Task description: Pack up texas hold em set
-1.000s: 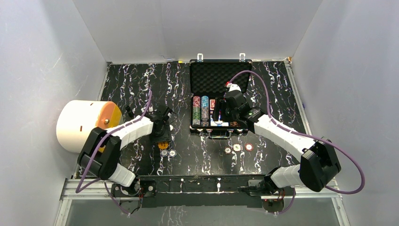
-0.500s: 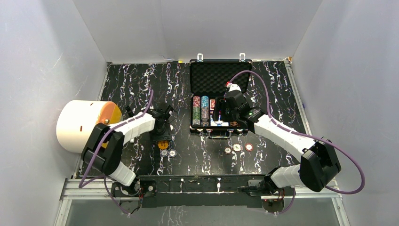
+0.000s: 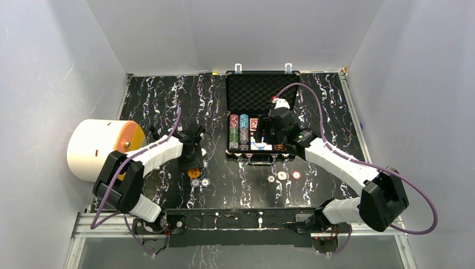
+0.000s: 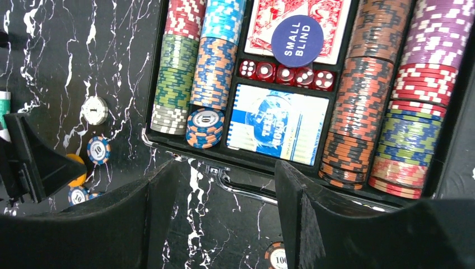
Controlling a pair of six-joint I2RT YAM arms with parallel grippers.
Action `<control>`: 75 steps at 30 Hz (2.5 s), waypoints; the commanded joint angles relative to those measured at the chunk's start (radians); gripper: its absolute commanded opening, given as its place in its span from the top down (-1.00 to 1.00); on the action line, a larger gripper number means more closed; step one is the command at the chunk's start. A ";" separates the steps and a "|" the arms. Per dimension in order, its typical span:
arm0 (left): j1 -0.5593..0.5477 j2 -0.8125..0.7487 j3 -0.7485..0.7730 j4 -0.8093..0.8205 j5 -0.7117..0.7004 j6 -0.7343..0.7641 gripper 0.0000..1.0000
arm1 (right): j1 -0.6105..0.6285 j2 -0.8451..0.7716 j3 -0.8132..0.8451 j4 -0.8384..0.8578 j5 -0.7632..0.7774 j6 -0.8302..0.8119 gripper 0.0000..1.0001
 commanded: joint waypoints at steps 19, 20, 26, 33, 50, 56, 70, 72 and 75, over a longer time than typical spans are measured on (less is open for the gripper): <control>-0.250 0.289 0.666 0.043 0.116 0.040 0.18 | -0.002 -0.398 -0.122 -0.042 0.441 0.161 -0.44; -0.258 0.321 0.703 0.051 0.122 0.042 0.18 | -0.002 -0.419 -0.125 -0.053 0.467 0.171 -0.44; -0.299 0.496 0.873 0.054 0.137 0.069 0.19 | -0.002 -0.531 -0.149 -0.117 0.579 0.219 -0.44; -0.316 0.614 0.994 0.036 0.173 0.071 0.19 | -0.002 -0.618 -0.168 -0.142 0.629 0.230 -0.44; -0.322 0.658 1.063 -0.041 0.240 0.100 -0.18 | -0.002 -0.605 -0.167 -0.145 0.625 0.213 -0.47; -0.317 0.589 1.080 -0.061 0.142 0.114 -0.25 | -0.002 -0.591 -0.153 -0.144 0.602 0.184 -0.50; -0.261 -0.190 0.405 0.202 -0.191 0.197 -0.81 | -0.003 -0.373 -0.127 -0.366 0.094 0.180 -0.66; -0.257 -0.299 0.305 0.219 -0.206 0.211 -0.88 | -0.004 -0.388 -0.155 -0.344 0.000 0.184 -0.68; -0.255 -0.429 0.167 0.235 -0.187 0.202 -0.97 | -0.002 -0.376 -0.168 -0.304 -0.056 0.185 -0.67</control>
